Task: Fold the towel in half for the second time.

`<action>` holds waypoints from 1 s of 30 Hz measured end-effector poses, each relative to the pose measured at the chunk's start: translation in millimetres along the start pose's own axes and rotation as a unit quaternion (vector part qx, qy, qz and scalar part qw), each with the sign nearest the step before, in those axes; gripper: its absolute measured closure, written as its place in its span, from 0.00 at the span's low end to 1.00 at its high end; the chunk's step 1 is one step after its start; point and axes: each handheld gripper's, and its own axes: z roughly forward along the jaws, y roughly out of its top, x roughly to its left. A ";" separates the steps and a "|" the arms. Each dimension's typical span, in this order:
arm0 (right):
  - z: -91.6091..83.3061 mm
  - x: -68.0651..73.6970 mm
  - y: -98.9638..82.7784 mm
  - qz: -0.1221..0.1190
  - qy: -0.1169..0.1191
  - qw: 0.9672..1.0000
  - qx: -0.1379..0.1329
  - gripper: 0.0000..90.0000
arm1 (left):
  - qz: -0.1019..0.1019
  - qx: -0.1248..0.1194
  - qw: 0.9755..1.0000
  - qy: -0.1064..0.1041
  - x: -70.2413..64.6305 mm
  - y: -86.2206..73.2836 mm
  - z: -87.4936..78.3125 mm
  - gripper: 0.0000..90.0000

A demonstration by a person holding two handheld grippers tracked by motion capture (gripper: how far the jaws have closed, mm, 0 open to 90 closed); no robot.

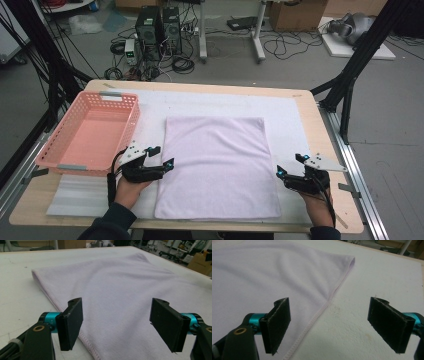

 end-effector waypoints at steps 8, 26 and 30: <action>13.3 -2.9 2.3 0.004 0.008 1.000 0.012 0.19 | -0.014 -0.005 1.000 -0.015 2.1 5.9 2.4 0.27; 26.4 -3.2 1.3 0.013 0.025 0.999 0.023 0.19 | -0.030 0.011 0.999 0.026 39.8 70.9 48.3 0.23; 30.0 -4.4 -0.2 0.017 0.029 0.999 0.026 0.19 | -0.053 0.027 0.998 0.032 54.7 77.1 67.7 0.27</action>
